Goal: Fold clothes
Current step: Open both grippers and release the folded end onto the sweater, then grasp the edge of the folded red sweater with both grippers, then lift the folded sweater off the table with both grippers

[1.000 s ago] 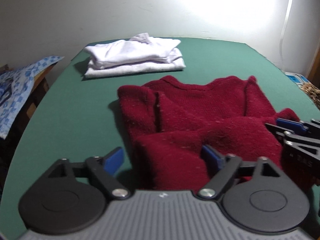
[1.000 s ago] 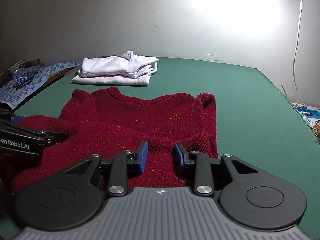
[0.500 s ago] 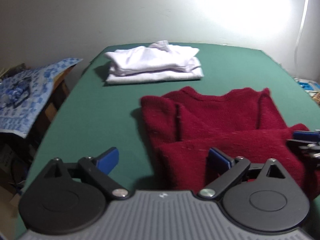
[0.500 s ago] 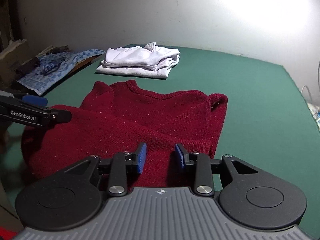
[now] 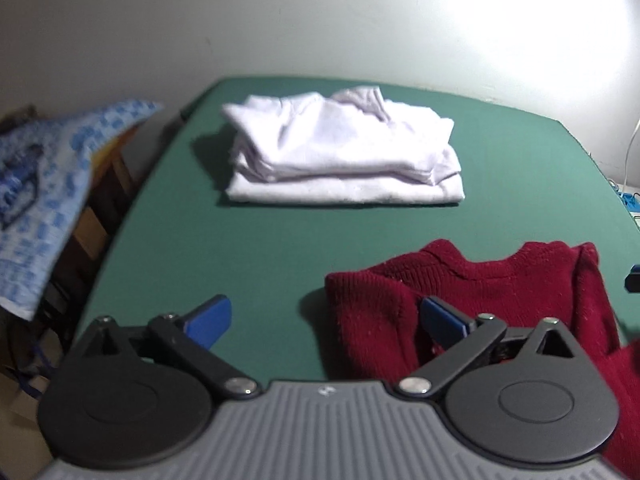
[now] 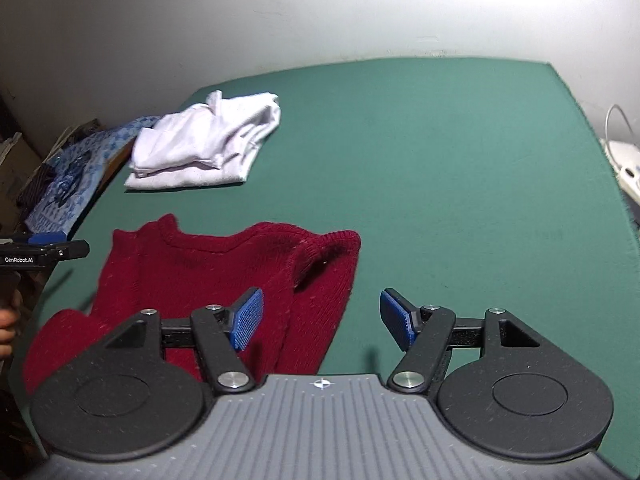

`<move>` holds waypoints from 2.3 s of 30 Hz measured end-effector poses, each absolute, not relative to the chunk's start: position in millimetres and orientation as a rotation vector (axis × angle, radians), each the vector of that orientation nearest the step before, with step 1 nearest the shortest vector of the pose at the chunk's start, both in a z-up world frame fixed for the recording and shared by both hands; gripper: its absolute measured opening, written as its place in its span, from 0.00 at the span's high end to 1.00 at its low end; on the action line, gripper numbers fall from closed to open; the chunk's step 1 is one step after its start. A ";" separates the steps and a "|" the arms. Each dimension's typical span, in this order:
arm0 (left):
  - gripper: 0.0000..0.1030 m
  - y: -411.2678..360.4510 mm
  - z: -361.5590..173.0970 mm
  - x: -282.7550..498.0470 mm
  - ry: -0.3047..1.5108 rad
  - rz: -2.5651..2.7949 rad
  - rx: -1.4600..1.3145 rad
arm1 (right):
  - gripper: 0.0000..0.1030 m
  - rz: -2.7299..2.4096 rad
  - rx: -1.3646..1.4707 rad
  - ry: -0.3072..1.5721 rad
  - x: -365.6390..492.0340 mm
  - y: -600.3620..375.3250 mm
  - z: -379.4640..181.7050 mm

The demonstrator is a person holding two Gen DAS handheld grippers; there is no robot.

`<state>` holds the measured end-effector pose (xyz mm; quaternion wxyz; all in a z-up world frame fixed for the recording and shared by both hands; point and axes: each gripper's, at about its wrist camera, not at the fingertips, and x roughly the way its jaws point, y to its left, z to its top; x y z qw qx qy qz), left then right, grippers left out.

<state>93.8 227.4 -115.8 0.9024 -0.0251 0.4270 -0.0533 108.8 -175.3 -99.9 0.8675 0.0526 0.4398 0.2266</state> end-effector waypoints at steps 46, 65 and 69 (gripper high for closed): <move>0.73 219.9 -149.3 111.8 0.853 -0.318 -0.141 | 0.77 0.845 0.355 0.885 182.8 -181.4 -158.9; 0.88 178.4 -116.5 102.9 0.831 -0.212 0.058 | 0.81 0.722 0.337 0.946 175.1 -171.0 -128.8; 0.88 187.7 -84.2 78.7 0.759 -0.218 0.004 | 0.82 0.763 0.357 0.878 154.6 -176.1 -98.9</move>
